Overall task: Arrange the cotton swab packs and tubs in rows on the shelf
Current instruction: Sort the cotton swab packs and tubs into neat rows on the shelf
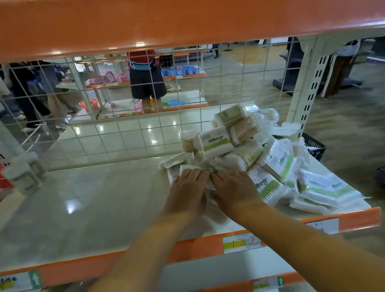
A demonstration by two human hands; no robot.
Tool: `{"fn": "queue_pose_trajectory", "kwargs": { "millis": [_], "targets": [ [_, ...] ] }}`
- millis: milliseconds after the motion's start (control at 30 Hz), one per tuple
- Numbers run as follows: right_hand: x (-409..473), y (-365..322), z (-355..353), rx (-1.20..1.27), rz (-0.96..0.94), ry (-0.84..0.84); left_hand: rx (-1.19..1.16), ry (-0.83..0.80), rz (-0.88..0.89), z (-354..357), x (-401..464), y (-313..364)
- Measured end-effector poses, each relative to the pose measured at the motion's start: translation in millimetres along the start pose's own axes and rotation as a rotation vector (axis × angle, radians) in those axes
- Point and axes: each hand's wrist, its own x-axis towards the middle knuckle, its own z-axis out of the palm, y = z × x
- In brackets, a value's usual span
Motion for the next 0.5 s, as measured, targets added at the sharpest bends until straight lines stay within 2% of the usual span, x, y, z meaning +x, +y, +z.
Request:
{"fn": "queue_pose_trajectory", "kwargs": {
  "millis": [100, 233, 367, 500],
  "targets": [
    [2.9, 1.1, 9.5, -0.015, -0.021, 0.107, -0.028, -0.023, 0.003, 2.7, -1.2, -5.2],
    [-4.6, 5.9, 15.3, 0.053, -0.059, 0.160, -0.042, -0.036, 0.003, 1.9, -2.0, -8.9],
    [-14.7, 12.3, 15.0, 0.128, -0.152, 0.361, -0.020, -0.032, 0.025, -3.3, -2.5, -10.9],
    [-20.8, 13.9, 8.6, 0.092, -0.154, 0.406, -0.010, -0.052, 0.032, -4.2, -2.5, -11.0]
  ]
}}
